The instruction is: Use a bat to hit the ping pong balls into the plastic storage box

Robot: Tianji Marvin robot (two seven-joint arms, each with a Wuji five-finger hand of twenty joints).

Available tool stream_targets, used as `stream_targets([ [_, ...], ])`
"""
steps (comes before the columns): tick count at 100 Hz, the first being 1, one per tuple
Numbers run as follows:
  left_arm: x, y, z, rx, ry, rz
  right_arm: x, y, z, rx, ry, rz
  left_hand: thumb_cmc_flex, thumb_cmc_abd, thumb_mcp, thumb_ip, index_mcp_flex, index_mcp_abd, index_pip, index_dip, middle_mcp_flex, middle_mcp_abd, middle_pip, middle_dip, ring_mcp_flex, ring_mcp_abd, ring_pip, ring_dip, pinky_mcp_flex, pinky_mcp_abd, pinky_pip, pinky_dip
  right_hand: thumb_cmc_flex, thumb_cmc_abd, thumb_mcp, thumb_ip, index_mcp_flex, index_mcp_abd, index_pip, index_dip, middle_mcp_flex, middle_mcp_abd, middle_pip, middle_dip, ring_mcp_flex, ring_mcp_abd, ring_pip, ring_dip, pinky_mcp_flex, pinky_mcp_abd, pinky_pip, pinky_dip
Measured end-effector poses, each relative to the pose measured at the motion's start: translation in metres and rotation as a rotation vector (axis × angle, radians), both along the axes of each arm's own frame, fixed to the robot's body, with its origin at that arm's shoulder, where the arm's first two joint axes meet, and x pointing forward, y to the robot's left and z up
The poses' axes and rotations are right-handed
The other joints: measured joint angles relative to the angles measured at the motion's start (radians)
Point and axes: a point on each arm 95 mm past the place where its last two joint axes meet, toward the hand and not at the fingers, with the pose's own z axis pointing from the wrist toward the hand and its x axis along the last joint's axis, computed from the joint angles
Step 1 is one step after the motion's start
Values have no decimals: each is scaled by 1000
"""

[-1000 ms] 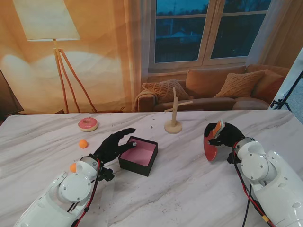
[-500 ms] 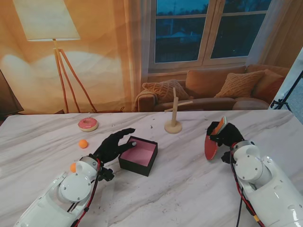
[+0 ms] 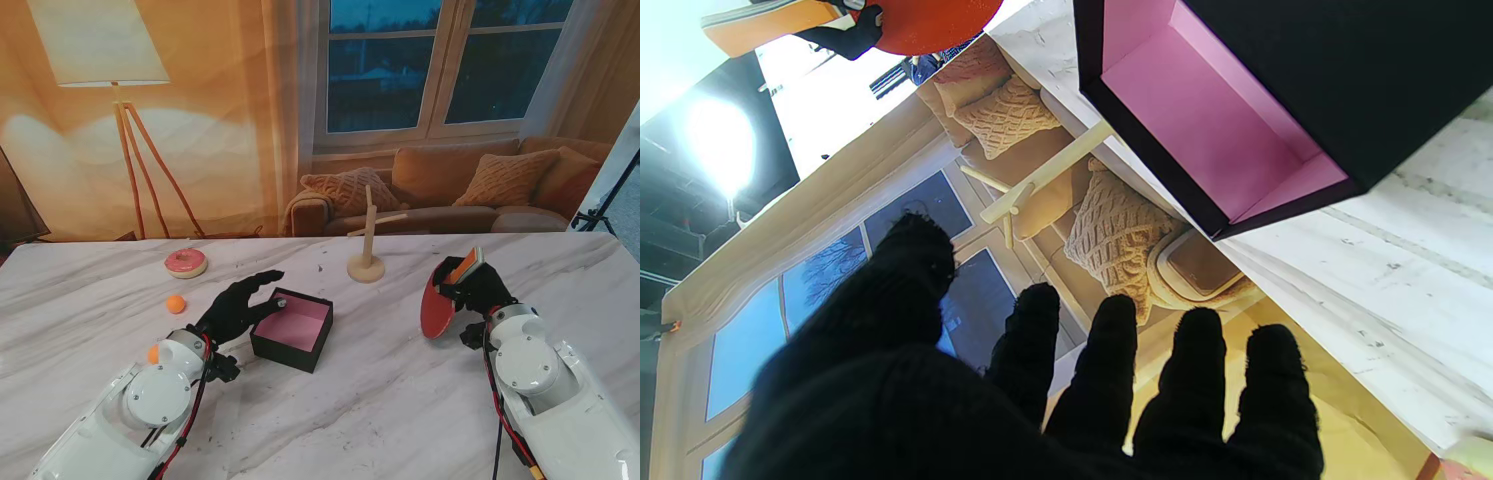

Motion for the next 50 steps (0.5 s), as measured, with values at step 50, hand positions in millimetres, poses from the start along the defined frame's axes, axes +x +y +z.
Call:
stream_targets([
  [50,0,14,8,37,-18,8,-20,37,26,206,-51,73,0,0,0,0,0,0,0,0,0,0,0,1,0,0,0,0,0,0,0,0,1,10,-15,1,15,0,10,25,1,1,4,0,0,2,14,2,7,7,9,-3],
])
